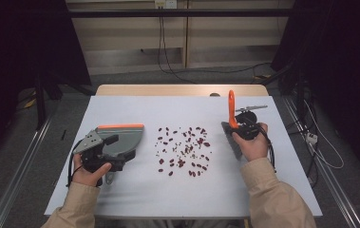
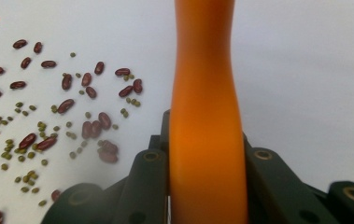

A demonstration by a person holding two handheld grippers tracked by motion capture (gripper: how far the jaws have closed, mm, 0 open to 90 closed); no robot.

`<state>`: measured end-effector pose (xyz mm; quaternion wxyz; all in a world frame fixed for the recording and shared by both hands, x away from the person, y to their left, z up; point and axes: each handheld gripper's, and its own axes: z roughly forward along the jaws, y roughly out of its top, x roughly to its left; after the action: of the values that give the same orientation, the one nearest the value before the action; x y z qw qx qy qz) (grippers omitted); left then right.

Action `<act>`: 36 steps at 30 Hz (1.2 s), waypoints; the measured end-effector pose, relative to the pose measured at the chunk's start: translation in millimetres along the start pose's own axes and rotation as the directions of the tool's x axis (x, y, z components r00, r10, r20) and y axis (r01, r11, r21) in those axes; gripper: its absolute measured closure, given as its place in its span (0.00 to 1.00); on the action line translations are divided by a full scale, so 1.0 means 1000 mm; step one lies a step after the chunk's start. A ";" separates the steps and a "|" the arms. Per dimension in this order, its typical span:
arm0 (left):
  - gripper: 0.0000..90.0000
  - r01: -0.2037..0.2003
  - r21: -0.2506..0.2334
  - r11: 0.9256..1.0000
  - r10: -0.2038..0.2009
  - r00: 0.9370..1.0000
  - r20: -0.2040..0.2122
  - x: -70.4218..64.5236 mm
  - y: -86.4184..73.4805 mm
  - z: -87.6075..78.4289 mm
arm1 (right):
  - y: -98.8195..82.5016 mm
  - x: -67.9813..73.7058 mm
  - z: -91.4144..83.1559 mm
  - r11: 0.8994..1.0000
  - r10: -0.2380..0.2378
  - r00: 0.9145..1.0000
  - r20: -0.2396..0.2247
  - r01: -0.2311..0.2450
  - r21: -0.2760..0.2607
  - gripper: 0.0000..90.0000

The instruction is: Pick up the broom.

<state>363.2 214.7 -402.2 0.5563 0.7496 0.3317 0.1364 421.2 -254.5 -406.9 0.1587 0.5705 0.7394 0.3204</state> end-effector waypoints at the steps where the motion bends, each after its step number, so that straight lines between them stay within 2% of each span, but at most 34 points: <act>1: 0.06 0.002 0.001 1.000 -0.002 1.000 -0.003 0.000 -0.001 0.000 | 0.000 0.000 0.003 1.000 -0.001 1.000 0.005 0.001 -0.002 0.86; 8: 0.06 0.007 0.007 1.000 -0.007 1.000 0.003 0.002 -0.002 0.001 | 0.003 -0.001 0.013 1.000 -0.008 1.000 0.021 0.008 -0.003 0.84; 12: 0.06 0.014 0.009 1.000 -0.014 1.000 0.001 0.003 -0.004 0.002 | 0.006 -0.001 0.016 0.999 -0.036 0.998 0.055 0.036 -0.003 0.75; 15: 0.06 0.018 0.008 1.000 -0.018 1.000 -0.001 0.005 -0.004 0.002 | 0.006 -0.002 0.018 0.999 -0.034 0.999 0.041 0.033 0.004 0.72; 17: 0.06 0.021 0.010 1.000 -0.021 1.000 -0.003 0.005 -0.004 0.003 | 0.005 -0.003 0.018 0.999 -0.045 0.997 0.055 0.044 0.022 0.68; 20: 0.06 0.017 0.012 1.000 -0.017 1.000 0.001 0.005 -0.005 0.004 | 0.003 -0.004 0.013 0.999 -0.049 0.998 0.050 0.048 0.019 0.66; 25: 0.06 0.022 0.016 1.000 -0.022 1.000 -0.003 0.007 -0.007 0.003 | -0.001 -0.002 -0.003 0.997 -0.068 0.996 0.049 0.069 -0.023 0.65; 27: 0.06 0.021 0.014 1.000 -0.021 1.000 -0.006 0.008 -0.007 0.003 | -0.003 -0.002 -0.007 0.997 -0.076 0.995 0.064 0.077 -0.011 0.64; 31: 0.06 0.022 0.012 1.000 -0.022 1.000 -0.006 0.008 -0.007 0.004 | -0.011 -0.001 -0.013 0.998 -0.070 0.996 0.049 0.070 -0.005 0.64; 32: 0.06 0.022 0.015 1.000 -0.022 1.000 -0.009 0.008 -0.007 0.005 | -0.014 -0.001 -0.014 0.997 -0.071 0.996 0.058 0.071 0.005 0.65; 36: 0.06 0.024 0.014 1.000 -0.023 1.000 -0.010 0.008 -0.007 0.005 | -0.019 -0.004 -0.017 0.997 -0.072 0.994 0.077 0.073 -0.009 0.73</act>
<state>369.0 217.5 -411.7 0.5509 0.7489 0.3442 0.1312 398.6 -266.2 -407.5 0.2016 0.5543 0.7510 0.2968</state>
